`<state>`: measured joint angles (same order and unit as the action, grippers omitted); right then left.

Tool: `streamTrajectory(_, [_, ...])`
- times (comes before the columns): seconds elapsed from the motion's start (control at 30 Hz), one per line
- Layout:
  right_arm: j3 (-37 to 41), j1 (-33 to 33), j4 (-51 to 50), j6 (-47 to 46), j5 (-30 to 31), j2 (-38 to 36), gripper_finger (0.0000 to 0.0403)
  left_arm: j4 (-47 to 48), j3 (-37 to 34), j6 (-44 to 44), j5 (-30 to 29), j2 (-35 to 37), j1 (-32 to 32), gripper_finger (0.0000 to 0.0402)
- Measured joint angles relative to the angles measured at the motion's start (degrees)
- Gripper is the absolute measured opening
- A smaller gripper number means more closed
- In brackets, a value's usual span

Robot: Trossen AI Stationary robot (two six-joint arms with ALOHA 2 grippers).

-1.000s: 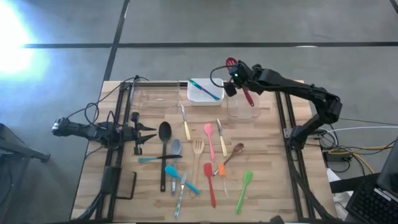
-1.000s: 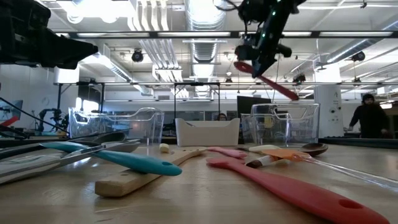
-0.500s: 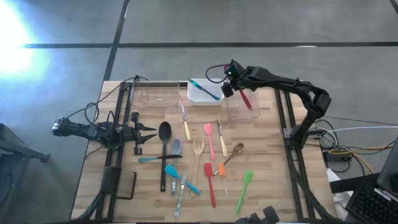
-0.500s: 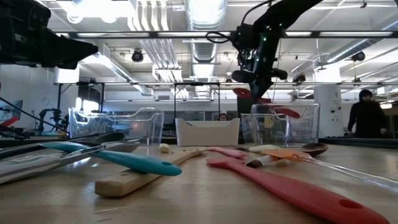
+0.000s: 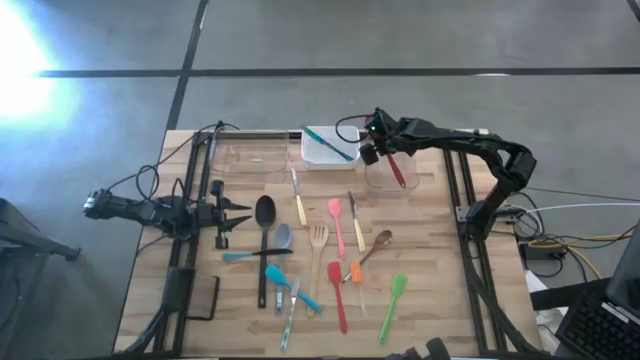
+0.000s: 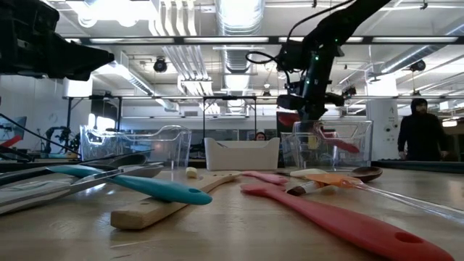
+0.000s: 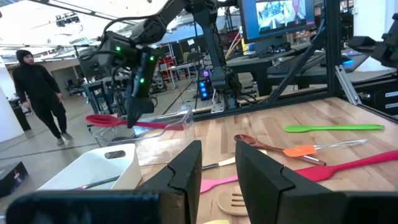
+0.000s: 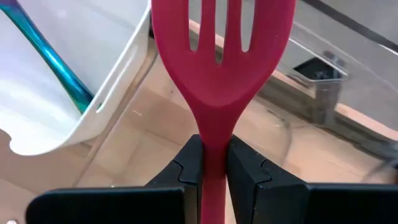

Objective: Pick & Place Kitchen Items
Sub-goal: Put the red ladle into the right transparent bin

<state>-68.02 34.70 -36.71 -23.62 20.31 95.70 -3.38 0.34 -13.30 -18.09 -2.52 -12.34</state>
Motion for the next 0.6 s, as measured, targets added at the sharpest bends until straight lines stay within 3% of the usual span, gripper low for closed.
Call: streamTrajectory(0.6, [9.75, 2.19, 8.03, -1.27, -2.67, -0.06, 0.0033, 0.00, 0.00, 0.00, 0.00, -0.01, -0.01, 0.0101])
